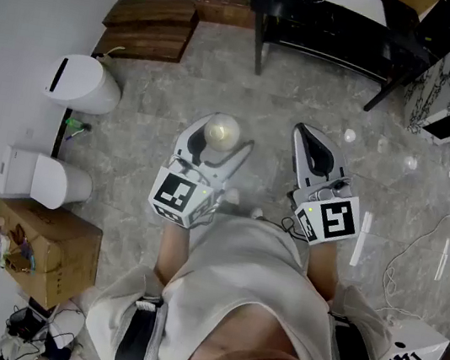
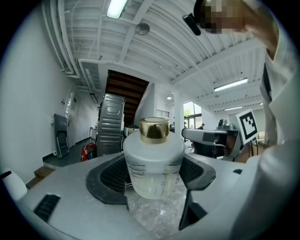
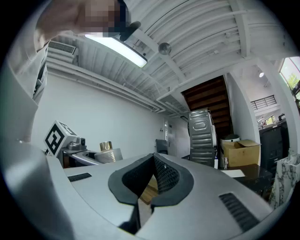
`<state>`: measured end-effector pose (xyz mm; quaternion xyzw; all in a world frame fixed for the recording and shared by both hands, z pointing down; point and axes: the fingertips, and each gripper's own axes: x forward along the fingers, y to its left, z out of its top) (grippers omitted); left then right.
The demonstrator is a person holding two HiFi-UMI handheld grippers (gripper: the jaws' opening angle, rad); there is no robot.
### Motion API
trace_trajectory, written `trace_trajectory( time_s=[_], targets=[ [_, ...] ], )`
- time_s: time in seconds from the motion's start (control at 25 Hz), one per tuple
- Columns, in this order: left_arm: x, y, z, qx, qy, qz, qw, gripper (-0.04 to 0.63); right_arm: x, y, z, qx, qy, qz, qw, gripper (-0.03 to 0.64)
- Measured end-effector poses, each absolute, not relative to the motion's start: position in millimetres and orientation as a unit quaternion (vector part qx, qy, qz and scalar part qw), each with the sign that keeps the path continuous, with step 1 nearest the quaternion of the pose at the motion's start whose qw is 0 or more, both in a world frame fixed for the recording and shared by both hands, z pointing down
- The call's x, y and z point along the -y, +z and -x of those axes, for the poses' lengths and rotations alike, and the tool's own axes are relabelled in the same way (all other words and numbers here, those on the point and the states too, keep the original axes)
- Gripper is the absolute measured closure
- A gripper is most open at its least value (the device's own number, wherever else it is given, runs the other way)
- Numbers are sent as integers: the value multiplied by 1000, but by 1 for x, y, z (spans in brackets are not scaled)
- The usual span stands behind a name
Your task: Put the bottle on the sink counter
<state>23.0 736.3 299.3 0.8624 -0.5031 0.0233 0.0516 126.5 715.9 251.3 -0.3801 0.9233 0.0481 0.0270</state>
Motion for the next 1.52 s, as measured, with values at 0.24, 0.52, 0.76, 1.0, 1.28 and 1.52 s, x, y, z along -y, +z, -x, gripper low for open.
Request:
trace_trajectory(
  time_s=[0.24, 0.52, 0.76, 1.0, 1.28, 1.52],
  targets=[
    [-741, 299, -32, 508, 24, -860, 46, 268, -721, 257, -132, -923, 47, 381, 27, 618],
    [-744, 300, -38, 517, 31, -854, 48, 268, -723, 264, -136, -928, 39, 371, 26, 618],
    [-733, 299, -39, 517, 36, -854, 46, 268, -712, 266, -134, -929, 36, 366, 28, 618],
    [-711, 303, -34, 509, 35, -858, 49, 268, -690, 270, -127, -928, 37, 370, 18, 618],
    [-669, 305, -24, 491, 24, -869, 52, 268, -651, 272, -113, -923, 39, 383, 7, 618],
    [-630, 303, -8, 478, 18, -877, 53, 268, -616, 273, -95, -918, 40, 395, -3, 618]
  ],
)
